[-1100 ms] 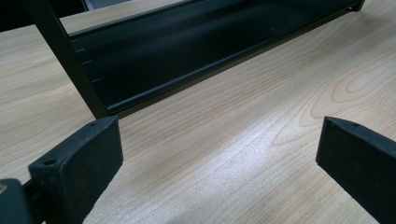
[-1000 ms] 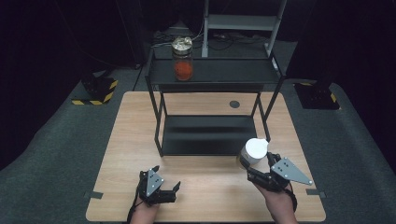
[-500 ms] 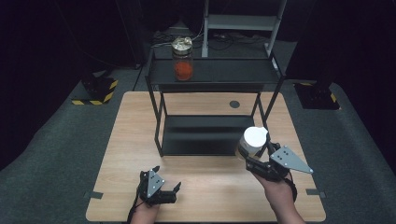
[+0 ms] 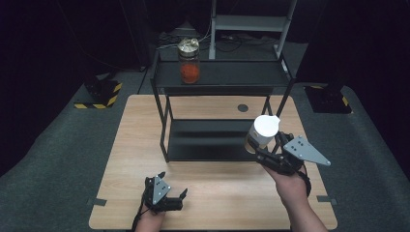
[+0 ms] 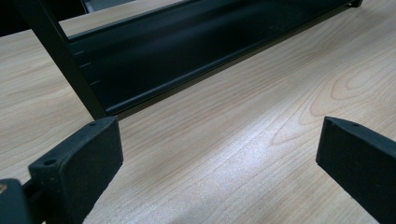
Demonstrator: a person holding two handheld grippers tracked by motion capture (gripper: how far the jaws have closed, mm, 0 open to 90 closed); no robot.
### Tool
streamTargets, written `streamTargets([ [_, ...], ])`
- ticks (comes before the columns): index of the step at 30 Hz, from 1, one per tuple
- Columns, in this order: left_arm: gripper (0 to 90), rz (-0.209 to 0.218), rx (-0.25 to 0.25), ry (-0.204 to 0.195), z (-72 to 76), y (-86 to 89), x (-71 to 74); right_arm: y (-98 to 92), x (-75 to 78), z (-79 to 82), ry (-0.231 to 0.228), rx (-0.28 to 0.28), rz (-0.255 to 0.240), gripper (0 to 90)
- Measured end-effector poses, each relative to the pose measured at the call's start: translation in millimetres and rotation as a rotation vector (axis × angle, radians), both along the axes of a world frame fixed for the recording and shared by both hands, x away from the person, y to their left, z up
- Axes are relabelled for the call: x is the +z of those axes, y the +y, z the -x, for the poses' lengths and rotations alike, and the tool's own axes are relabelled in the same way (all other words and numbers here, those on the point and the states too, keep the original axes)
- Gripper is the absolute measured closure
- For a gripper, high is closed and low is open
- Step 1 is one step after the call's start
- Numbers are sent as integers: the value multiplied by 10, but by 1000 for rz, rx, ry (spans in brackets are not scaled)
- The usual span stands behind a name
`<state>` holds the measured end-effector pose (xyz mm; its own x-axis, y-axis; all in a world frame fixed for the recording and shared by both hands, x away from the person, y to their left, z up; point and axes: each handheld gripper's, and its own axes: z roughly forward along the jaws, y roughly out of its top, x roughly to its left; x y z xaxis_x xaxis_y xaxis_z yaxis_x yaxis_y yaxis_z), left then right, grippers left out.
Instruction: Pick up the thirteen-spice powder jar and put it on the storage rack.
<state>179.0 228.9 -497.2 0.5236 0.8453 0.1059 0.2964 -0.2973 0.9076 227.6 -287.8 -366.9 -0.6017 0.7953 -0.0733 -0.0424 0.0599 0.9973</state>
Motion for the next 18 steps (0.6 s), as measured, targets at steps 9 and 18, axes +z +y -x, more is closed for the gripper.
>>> streamTargets([
  [9,8,7,3,1,-2,12,-2,53,117,-104,-21,-3,-16,293],
  [18,8,9,3,-2,5,12,-7,107,263,-161,-47,-9,-26,293],
])
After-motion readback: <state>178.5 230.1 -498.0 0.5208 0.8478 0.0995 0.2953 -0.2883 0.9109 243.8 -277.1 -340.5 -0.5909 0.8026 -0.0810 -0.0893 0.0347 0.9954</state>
